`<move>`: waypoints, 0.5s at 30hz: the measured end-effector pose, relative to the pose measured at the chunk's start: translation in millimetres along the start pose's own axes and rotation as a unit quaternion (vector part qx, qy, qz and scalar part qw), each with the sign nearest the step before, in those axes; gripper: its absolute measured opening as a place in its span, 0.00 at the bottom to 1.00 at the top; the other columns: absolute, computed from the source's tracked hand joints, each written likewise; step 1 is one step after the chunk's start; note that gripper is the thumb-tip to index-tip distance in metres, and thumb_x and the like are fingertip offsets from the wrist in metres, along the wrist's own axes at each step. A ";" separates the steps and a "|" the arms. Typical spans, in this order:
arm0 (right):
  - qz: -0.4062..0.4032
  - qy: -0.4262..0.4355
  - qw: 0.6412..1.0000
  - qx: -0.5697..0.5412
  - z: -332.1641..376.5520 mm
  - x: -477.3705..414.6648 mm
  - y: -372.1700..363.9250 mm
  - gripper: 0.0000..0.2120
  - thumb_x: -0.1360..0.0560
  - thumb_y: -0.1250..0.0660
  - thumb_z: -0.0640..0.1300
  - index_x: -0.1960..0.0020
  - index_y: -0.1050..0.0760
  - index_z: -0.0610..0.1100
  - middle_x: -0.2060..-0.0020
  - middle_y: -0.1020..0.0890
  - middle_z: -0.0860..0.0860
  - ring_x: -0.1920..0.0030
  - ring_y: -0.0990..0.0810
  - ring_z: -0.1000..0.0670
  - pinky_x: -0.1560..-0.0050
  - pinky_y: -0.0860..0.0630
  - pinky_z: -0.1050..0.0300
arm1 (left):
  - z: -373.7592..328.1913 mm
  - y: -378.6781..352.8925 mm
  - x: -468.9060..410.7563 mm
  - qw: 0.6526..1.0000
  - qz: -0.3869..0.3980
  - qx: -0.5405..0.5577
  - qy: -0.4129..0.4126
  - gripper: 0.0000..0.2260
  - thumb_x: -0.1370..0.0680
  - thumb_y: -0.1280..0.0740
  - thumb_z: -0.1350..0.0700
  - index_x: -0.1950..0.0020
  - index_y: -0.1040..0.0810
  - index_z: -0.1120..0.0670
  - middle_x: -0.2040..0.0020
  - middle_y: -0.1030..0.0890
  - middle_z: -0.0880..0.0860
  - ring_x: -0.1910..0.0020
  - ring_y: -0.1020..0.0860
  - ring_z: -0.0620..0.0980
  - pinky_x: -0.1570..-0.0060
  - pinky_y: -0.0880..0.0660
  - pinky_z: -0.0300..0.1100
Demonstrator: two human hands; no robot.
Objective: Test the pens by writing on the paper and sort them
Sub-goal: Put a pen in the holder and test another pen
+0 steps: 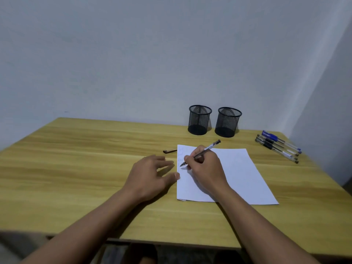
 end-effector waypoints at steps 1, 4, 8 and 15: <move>-0.002 0.009 1.000 0.011 2.4 0.2 0.5 0.08 0.24 0.29 0.46 0.61 0.24 0.48 0.68 0.17 0.50 0.62 0.16 0.50 0.56 0.20 0.46 | 0.3 -3.4 3.2 1.000 0.016 -0.019 -0.003 0.23 0.29 0.31 0.34 0.37 0.19 0.42 0.31 0.24 0.48 0.29 0.29 0.48 0.32 0.32 0.48; -0.002 0.024 0.999 0.024 8.5 0.0 2.4 0.06 0.25 0.30 0.45 0.59 0.24 0.47 0.67 0.16 0.50 0.61 0.16 0.49 0.55 0.20 0.45 | 2.4 -7.4 4.1 0.999 0.030 -0.036 0.002 0.26 0.30 0.34 0.31 0.36 0.21 0.39 0.28 0.27 0.48 0.25 0.34 0.49 0.29 0.36 0.52; 0.021 -0.012 1.000 -0.005 4.7 7.7 0.9 0.07 0.26 0.29 0.48 0.62 0.22 0.47 0.67 0.15 0.49 0.60 0.15 0.47 0.51 0.18 0.38 | 6.1 -8.8 2.9 0.999 0.024 -0.027 0.006 0.27 0.32 0.36 0.29 0.36 0.21 0.38 0.27 0.27 0.47 0.25 0.34 0.48 0.28 0.37 0.53; 0.042 -0.042 0.998 -0.009 -6.7 12.9 -1.3 0.06 0.30 0.28 0.49 0.62 0.20 0.47 0.68 0.15 0.49 0.60 0.14 0.46 0.53 0.18 0.33 | 6.6 -10.7 4.7 0.999 0.016 -0.033 0.002 0.28 0.32 0.37 0.28 0.36 0.22 0.37 0.27 0.27 0.46 0.25 0.35 0.48 0.28 0.37 0.54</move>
Point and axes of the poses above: each hand's wrist, its own x-axis away from the middle knuckle, its own y-axis out of the back of the hand, z = x × y, the point moved 5 cm from there along -x, towards the middle knuckle
